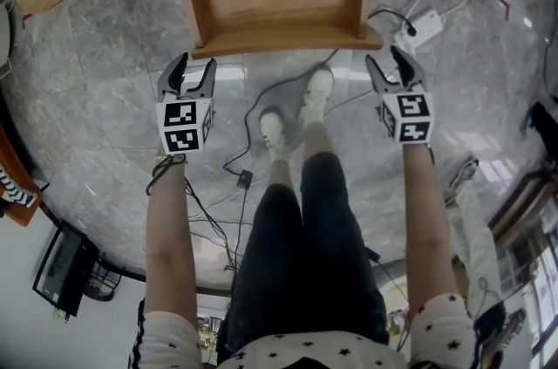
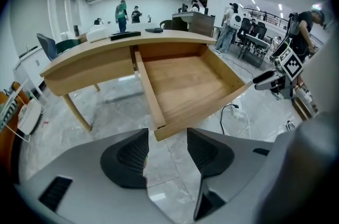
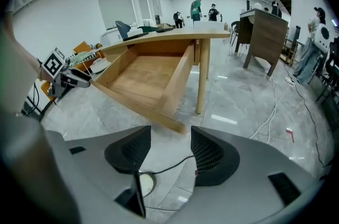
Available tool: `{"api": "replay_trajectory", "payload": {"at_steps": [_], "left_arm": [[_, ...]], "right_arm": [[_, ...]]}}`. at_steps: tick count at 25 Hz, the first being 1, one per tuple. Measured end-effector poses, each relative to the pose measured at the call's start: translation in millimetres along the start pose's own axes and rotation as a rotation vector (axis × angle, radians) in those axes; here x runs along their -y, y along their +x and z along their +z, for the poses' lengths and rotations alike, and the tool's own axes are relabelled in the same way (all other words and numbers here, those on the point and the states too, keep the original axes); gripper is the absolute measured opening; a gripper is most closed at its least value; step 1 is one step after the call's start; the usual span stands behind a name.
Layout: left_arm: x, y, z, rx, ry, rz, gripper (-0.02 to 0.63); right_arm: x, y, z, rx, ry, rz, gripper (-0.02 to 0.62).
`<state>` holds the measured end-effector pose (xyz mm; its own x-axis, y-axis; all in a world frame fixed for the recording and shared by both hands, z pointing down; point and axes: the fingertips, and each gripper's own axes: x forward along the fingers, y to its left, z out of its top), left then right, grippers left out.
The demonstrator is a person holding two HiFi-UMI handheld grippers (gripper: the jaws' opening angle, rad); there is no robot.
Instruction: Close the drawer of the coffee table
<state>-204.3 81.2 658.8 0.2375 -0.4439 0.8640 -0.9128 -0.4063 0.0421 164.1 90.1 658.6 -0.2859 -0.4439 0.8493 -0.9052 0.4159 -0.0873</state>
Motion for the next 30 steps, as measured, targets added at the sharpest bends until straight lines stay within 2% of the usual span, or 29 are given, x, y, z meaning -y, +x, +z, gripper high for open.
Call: {"api": "replay_trajectory", "payload": {"at_steps": [10,20,24,30], "left_arm": [[2.2,24.4,-4.6,-0.074,0.131,-0.021,0.226],[3.3,34.4,-5.5,-0.109,0.143,-0.022,0.225],[4.0,35.9,-7.0,-0.117,0.132,-0.026,0.225],[2.7,36.7,-7.5,-0.133,0.121,-0.019,0.225]], "right_arm": [[4.4,16.0,-9.3,-0.063,-0.065,0.009,0.244],[6.5,33.7,-3.3,-0.085,-0.096,0.020,0.244],[-2.1,39.9,1.1,-0.070,-0.070,0.045,0.242],[-3.5,41.8,2.0,-0.076,-0.034,0.034,0.242]]}}
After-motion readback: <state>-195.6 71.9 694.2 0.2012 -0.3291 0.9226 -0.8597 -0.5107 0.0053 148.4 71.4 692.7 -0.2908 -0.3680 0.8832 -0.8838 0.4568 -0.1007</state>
